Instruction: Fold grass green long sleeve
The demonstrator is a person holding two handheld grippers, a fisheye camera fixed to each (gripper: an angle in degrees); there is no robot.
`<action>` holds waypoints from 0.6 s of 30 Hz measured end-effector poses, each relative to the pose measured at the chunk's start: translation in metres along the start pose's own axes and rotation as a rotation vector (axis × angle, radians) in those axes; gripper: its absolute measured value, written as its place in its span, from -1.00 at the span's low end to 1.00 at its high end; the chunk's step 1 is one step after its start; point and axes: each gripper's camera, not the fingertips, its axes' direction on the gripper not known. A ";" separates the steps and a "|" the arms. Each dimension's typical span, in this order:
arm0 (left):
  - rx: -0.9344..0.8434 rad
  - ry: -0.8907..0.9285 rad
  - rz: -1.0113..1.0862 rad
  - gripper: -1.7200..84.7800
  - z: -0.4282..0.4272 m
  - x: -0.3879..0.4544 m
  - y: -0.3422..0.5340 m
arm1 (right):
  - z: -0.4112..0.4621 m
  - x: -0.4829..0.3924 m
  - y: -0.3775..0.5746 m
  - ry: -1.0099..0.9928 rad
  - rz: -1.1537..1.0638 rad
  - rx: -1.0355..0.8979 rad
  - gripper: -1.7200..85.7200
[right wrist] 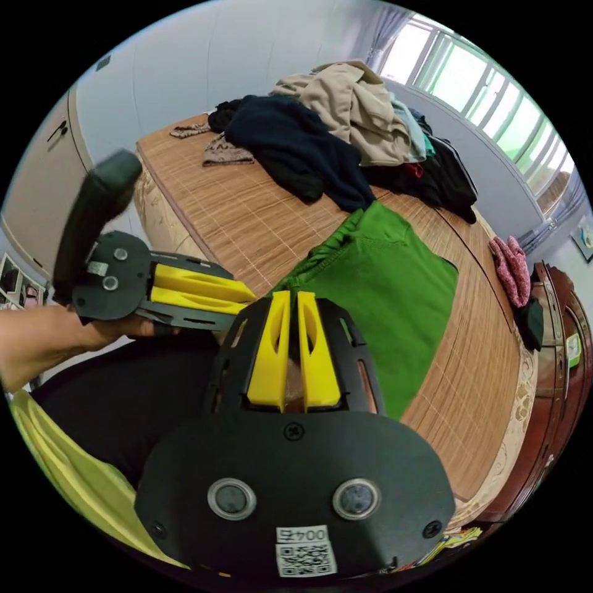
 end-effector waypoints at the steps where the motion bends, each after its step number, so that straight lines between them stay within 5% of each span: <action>1: -0.002 0.003 -0.004 -0.82 0.004 0.000 0.002 | -0.011 0.005 -0.002 -0.002 0.004 0.031 -0.90; 18: -0.005 -0.057 -0.109 -0.87 0.030 0.002 0.025 | 0.002 0.040 0.031 -0.200 0.082 -0.003 -0.82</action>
